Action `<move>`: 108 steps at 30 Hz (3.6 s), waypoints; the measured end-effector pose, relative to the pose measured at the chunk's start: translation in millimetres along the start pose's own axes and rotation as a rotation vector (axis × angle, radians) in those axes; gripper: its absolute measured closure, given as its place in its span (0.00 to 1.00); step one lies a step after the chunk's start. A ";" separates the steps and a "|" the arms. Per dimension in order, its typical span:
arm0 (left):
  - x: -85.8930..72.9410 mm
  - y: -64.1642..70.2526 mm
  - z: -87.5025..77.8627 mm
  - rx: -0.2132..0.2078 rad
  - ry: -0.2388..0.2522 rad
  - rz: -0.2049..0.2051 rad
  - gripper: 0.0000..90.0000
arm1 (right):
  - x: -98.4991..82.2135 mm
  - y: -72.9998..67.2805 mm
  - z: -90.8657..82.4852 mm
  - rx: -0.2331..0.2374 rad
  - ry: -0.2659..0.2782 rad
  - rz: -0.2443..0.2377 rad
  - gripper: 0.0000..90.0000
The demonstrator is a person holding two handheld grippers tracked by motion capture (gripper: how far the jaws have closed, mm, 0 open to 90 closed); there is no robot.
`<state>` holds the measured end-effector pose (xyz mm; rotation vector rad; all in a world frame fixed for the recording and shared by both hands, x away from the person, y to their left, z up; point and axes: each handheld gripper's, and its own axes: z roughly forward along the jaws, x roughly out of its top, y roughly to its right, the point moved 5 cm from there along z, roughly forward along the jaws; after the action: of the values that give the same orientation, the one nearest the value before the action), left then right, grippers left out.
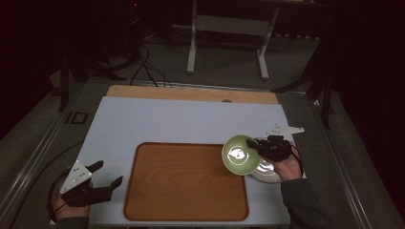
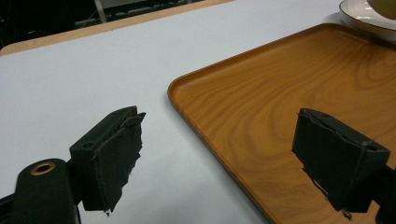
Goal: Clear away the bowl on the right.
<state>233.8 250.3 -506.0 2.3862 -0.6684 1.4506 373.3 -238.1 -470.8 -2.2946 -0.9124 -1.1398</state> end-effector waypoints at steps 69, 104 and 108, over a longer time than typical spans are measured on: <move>0.5 -0.2 -1.0 -0.001 0.007 0.002 0.17 | 26.8 -71.7 63.3 0.152 0.012 -0.073 0.91; 1.0 0.0 -1.8 -0.001 0.012 0.005 0.17 | 23.5 -104.7 89.9 0.214 -0.010 -0.101 0.91; 1.0 0.0 -1.7 -0.001 0.012 0.005 0.17 | 22.6 -106.7 91.6 0.218 -0.011 -0.103 0.91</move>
<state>232.9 250.9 -504.3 2.3746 -0.6726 1.4647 356.8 -99.2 -497.1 -2.1016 -1.1121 -1.0150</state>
